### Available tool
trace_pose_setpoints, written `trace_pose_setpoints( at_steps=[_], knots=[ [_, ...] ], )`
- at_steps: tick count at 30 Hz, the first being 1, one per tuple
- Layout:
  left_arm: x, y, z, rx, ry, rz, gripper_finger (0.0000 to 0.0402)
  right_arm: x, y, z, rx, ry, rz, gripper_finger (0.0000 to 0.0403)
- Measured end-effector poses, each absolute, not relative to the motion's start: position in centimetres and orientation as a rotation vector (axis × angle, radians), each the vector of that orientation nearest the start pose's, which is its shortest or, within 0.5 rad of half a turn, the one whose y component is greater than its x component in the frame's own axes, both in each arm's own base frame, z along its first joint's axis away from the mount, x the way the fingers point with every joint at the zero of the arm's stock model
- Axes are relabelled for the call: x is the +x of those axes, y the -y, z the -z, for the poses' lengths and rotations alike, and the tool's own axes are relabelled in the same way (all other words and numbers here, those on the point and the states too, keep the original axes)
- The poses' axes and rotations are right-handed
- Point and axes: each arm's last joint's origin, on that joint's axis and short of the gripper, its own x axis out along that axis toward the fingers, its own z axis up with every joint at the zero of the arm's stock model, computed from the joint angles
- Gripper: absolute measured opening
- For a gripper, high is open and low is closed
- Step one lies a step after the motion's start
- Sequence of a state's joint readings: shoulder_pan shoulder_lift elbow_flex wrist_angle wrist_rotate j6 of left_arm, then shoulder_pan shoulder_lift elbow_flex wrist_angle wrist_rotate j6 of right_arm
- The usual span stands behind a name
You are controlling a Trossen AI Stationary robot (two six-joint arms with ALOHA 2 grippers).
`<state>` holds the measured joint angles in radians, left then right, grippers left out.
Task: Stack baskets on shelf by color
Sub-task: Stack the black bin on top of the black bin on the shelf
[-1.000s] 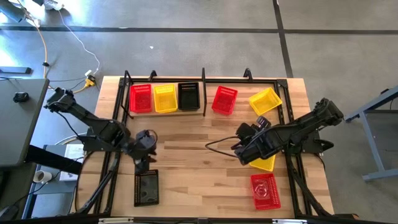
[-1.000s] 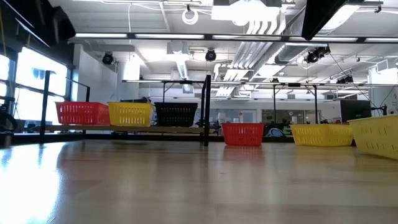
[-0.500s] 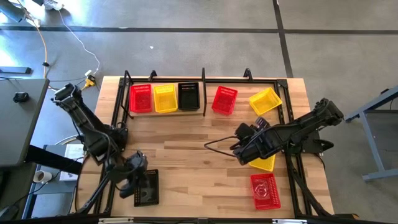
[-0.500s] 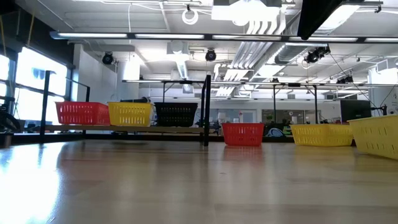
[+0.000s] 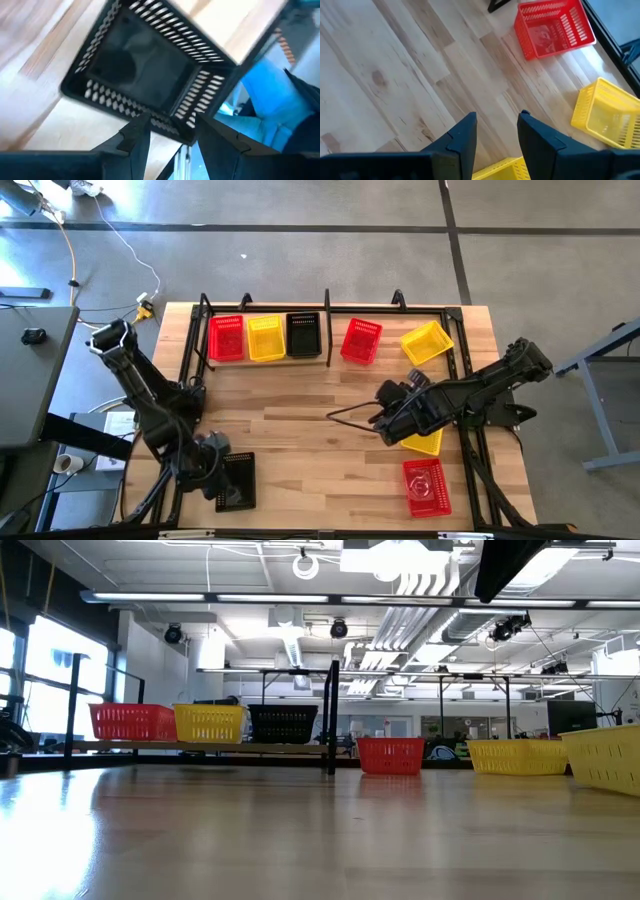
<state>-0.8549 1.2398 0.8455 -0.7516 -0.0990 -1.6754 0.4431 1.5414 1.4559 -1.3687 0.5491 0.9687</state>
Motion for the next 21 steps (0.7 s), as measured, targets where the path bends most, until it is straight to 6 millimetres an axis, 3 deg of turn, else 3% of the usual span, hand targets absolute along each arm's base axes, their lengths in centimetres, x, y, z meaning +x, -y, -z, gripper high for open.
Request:
trace_pose_setpoints(
  at_steps=[21],
  knots=[
    [14.6,18.0,-19.1,-0.904,-1.303,-0.641,0.0145,25.9,-10.7,-31.5,0.122,-1.035,0.587,0.0129]
  ],
)
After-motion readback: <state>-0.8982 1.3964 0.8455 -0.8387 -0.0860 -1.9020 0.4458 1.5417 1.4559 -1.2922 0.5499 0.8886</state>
